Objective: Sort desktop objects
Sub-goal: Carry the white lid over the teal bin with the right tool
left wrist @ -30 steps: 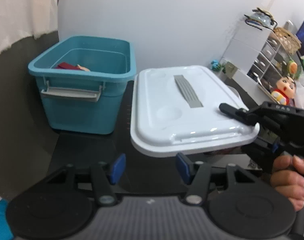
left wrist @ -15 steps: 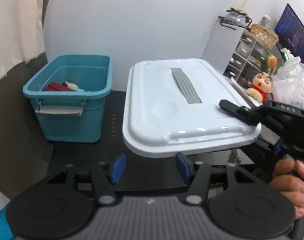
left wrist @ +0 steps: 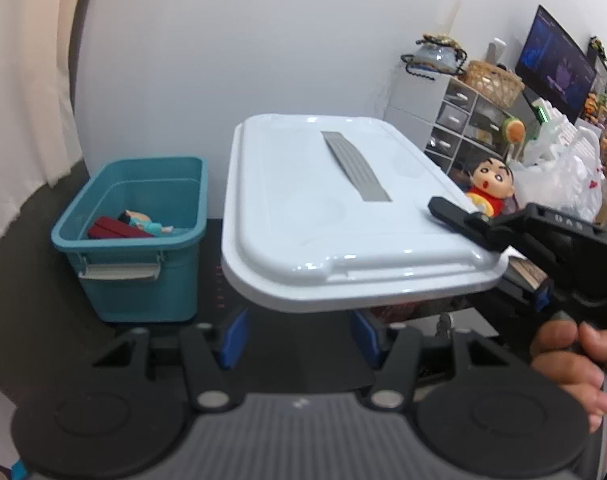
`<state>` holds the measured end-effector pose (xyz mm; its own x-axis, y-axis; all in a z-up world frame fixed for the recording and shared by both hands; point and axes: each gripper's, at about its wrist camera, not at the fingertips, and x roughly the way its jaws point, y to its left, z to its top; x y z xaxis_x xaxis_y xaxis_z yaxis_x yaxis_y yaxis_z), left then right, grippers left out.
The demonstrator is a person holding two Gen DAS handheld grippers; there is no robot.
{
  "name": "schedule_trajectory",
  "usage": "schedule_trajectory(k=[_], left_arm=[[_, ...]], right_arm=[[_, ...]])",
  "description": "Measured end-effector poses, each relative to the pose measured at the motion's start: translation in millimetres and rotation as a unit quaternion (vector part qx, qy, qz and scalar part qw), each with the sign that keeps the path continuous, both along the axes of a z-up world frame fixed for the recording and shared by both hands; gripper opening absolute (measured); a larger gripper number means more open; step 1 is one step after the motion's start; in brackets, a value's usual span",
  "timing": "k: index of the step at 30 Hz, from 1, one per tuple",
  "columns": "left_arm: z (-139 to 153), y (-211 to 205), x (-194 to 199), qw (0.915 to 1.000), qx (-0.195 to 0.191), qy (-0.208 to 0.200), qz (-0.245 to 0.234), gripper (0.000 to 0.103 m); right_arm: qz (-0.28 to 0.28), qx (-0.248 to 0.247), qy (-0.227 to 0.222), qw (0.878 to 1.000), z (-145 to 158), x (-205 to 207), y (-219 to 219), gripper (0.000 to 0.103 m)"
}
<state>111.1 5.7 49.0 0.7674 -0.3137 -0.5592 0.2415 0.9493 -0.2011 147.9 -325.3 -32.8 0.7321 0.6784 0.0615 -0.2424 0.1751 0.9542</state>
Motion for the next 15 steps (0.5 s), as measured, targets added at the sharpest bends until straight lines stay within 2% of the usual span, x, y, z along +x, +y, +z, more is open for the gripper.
schedule_trajectory(k=[5,15], left_arm=[[0.6,2.6,-1.0,1.0000,0.003,0.001,0.008,0.059],[-3.1,18.3,-0.9,0.9996,0.015,0.001,0.023,0.059]], right_arm=[[0.012,0.010,0.001,1.000,-2.4,3.3,2.9,0.009],[0.041,-0.001,0.008,0.999,-11.1,16.8,27.8,0.012]])
